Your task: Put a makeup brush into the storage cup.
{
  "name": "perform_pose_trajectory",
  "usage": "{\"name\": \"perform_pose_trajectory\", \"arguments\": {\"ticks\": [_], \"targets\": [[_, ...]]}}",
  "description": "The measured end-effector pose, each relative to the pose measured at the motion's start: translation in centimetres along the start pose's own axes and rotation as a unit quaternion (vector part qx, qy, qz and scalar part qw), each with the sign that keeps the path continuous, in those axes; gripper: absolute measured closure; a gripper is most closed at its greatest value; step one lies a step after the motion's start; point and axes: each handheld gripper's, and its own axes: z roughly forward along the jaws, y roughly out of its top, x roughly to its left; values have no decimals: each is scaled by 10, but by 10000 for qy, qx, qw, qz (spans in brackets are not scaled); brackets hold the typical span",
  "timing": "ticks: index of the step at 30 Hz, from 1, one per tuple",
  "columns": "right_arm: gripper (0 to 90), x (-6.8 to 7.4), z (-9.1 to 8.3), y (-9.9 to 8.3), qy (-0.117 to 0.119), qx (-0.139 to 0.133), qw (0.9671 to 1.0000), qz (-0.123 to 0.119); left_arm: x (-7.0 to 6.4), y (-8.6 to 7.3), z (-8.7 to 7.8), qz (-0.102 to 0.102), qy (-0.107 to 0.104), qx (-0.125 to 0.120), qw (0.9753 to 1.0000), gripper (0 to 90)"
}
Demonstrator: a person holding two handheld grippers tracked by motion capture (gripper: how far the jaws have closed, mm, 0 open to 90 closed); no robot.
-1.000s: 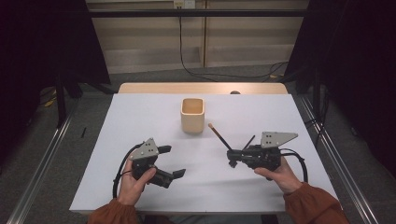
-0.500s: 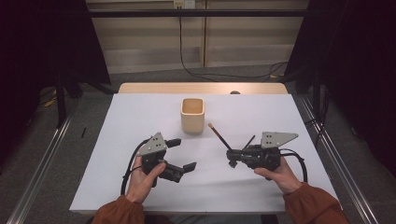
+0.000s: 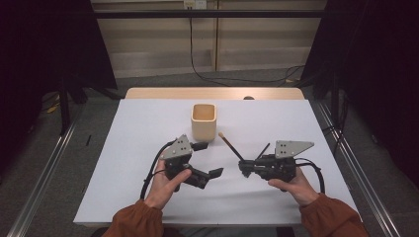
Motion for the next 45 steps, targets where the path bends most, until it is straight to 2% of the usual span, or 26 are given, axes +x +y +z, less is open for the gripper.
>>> {"name": "perform_pose_trajectory", "arguments": {"ticks": [5,7,13,15,16,18,20,23,24,26,27,32,38,40,43,45], "targets": [[852,0,1,-1,11,8,10000,12,-2,6,6,44,3,-19,10000,53],[852,0,2,-1,8,-3,10000,19,-1,8,8,40,-158,-80,9998,63],[852,0,2,-1,0,0,10000,26,-4,13,13,89,-137,-130,9998,107],[852,0,3,-1,3,-2,10000,5,-4,15,13,74,-57,-195,9998,164],[852,1,3,-2,19,14,10000,18,-4,17,13,29,-61,-140,9999,204],[852,1,5,-2,10,49,10000,5,-3,18,14,73,9,-140,9999,316],[852,1,5,-3,10,72,10000,14,-3,19,16,81,8,-146,9999,338],[852,-1,6,-5,2,82,10000,39,-3,19,17,3,-49,-219,9997,439],[852,-1,6,-5,2,82,10000,39,-2,20,17,-29,-83,-253,9996,439],[852,0,7,-8,-26,92,9999,78,-3,20,16,-89,-132,-404,9991,529],[852,0,7,-8,-26,92,9999,78,-3,20,16,-89,-132,-404,9991,550],[852,1,8,-9,-21,101,9999,76,-2,19,13,-217,-130,-506,9984,612],[852,1,10,-10,-21,125,9999,80,-1,17,14,-370,-253,-549,9975,690],[852,1,11,-11,-5,164,9998,69,-2,17,15,-430,-294,-581,9970,711],[852,1,11,-11,17,169,9998,60,-2,18,18,-630,-408,-660,9950,771],[852,2,10,-10,3,157,9999,51,-2,19,18,-665,-463,-672,9944,782]]}}
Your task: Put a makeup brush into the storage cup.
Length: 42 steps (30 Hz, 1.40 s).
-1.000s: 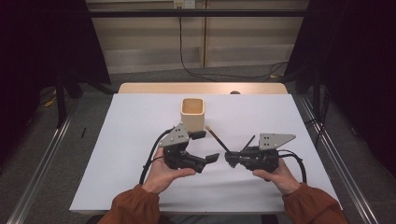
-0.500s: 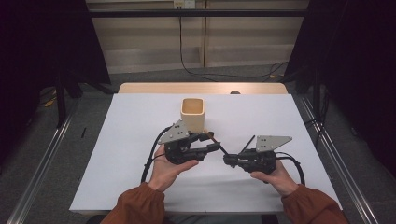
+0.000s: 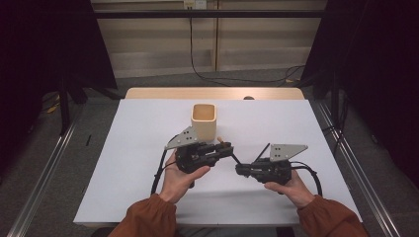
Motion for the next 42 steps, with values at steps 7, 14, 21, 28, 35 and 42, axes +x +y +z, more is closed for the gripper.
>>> {"name": "perform_pose_trajectory", "arguments": {"ticks": [7,14,21,28,35,42], "targets": [[833,1,1,-1,-29,0,10000,21,-5,0,1,26,-116,-51,9999,826],[796,1,0,0,-98,-29,9999,36,-9,2,1,157,-198,14,9997,841],[709,1,-1,1,-163,-93,9998,17,-10,2,2,178,-173,100,9996,841],[503,3,-2,3,-296,-170,9994,22,-9,1,2,156,-149,113,9997,842],[241,3,-1,3,-348,-77,9993,81,-7,1,1,124,-76,172,9997,841],[137,1,-4,5,-440,-251,9986,175,-5,2,-1,96,-34,171,9998,841]]}}
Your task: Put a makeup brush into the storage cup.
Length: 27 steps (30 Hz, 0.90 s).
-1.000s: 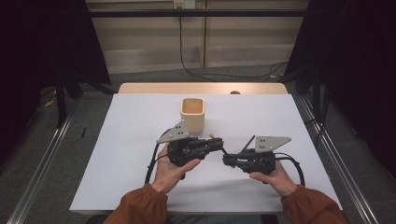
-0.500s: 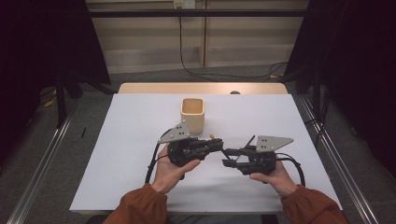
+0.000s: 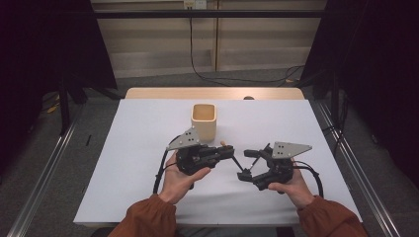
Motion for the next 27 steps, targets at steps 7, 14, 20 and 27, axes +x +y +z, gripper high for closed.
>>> {"name": "perform_pose_trajectory", "arguments": {"ticks": [7,14,20,27], "targets": [[86,-1,-3,1,-18,-36,10000,-5,2,1,-3,-20,88,58,9999,841],[71,0,-5,0,-44,-20,10000,18,5,3,-11,-29,168,60,9998,841],[50,0,-10,-1,-249,-28,9997,-54,7,6,-17,-77,223,52,9997,841],[53,-3,-24,-5,-482,-212,9986,18,9,12,-25,-28,305,73,9995,841]]}}
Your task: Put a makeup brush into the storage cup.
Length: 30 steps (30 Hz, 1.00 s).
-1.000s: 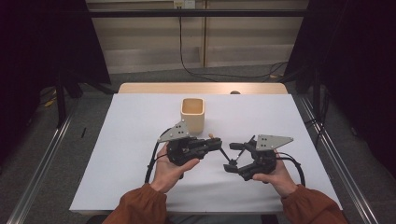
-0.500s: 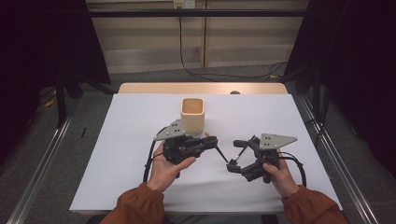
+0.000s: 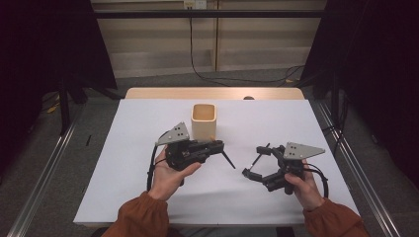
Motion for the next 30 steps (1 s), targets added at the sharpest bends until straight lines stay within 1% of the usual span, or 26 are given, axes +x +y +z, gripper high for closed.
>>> {"name": "perform_pose_trajectory", "arguments": {"ticks": [1,8,13,15,16,17,21,22,24,30], "targets": [[53,0,-2,0,-38,-43,10000,3,1,0,-2,9,49,-12,10000,841],[53,0,-9,-4,-182,-23,9998,4,7,4,-11,4,164,30,9999,841],[53,2,-12,-4,-209,-40,9998,-5,11,6,-16,-2,261,45,9996,841],[53,1,-13,-5,-195,-73,9997,84,12,6,-16,-29,279,51,9996,841],[54,1,-13,-5,-226,-78,9997,111,13,6,-16,-40,285,30,9996,841],[53,2,-14,-4,-265,-54,9996,54,13,6,-16,-23,310,54,9995,841],[54,3,-20,-6,-331,-63,9994,60,14,8,-18,-25,328,55,9994,841],[54,3,-21,-7,-354,-70,9993,67,15,9,-20,9,360,70,9993,841],[54,4,-24,-8,-396,-63,9992,43,17,10,-21,-11,381,67,9993,841],[53,5,-27,-10,-387,-74,9992,34,24,12,-21,-25,491,150,9987,841]]}}
